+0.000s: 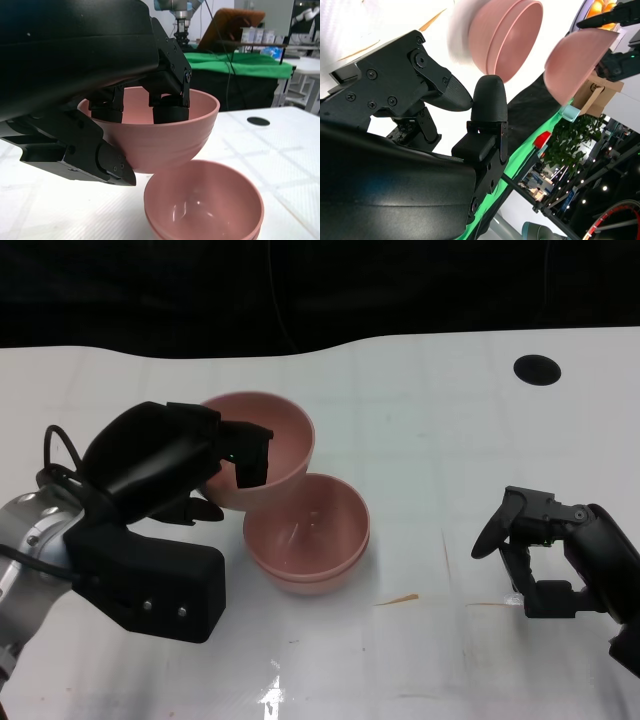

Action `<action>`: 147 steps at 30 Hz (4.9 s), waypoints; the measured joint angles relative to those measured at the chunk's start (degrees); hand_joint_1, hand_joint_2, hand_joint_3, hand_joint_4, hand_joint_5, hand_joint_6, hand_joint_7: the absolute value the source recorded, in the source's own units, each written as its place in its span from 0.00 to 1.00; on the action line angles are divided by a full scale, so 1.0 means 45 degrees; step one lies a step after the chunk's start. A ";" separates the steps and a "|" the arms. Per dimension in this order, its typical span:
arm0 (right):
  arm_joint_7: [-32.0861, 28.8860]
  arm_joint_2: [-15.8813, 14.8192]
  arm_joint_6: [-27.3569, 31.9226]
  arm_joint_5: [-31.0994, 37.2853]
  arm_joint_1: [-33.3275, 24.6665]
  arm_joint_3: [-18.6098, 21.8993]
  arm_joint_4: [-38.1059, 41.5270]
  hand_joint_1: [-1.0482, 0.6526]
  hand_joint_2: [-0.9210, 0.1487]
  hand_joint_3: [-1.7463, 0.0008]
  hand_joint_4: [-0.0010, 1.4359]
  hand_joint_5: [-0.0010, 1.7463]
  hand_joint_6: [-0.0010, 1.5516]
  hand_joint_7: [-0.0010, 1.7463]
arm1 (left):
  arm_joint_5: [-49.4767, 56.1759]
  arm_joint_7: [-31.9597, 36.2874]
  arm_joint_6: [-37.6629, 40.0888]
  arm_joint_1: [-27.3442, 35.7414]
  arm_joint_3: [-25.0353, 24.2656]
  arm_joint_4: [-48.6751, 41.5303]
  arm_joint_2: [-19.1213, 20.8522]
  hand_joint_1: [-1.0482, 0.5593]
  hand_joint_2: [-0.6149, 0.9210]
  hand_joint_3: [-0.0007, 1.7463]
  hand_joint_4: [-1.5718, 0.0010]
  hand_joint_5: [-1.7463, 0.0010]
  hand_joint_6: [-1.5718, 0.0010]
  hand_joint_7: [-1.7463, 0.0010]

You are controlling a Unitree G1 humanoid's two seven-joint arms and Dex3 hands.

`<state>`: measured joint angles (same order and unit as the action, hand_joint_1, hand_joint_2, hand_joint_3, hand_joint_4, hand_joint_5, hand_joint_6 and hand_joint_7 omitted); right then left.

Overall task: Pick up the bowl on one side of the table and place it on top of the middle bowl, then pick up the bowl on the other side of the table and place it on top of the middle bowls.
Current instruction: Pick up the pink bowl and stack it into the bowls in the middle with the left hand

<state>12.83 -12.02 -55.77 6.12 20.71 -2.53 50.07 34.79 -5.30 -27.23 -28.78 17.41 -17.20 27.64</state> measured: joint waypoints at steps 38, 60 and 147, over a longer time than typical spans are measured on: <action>-0.0028 0.0005 -0.0243 0.0049 0.0768 0.0100 0.1890 0.57 0.37 0.29 0.61 1.00 0.48 0.88 | 0.0237 0.0153 -0.1062 -0.0912 0.1101 -0.2424 -0.1494 0.66 0.99 0.07 0.54 0.00 0.66 0.00; -0.0028 0.0004 -0.0273 0.0070 0.0795 0.0133 0.1916 0.59 0.36 0.30 0.60 1.00 0.48 0.88 | 0.0576 0.0674 -0.1742 -0.1113 0.1595 -0.3226 -0.1846 0.65 1.00 0.07 0.55 0.00 0.66 0.00; 0.0250 -0.0025 -0.0299 -0.0221 0.0793 0.0169 0.1880 0.59 0.37 0.29 0.59 1.00 0.47 0.89 | 0.0874 0.1740 -0.1791 -0.0999 0.1846 -0.3561 -0.1671 0.16 1.00 0.18 0.25 0.93 0.27 1.00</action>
<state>13.96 -12.13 -57.11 5.12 24.28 -1.77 58.53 38.72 2.52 -35.29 -33.27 25.72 -33.22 20.12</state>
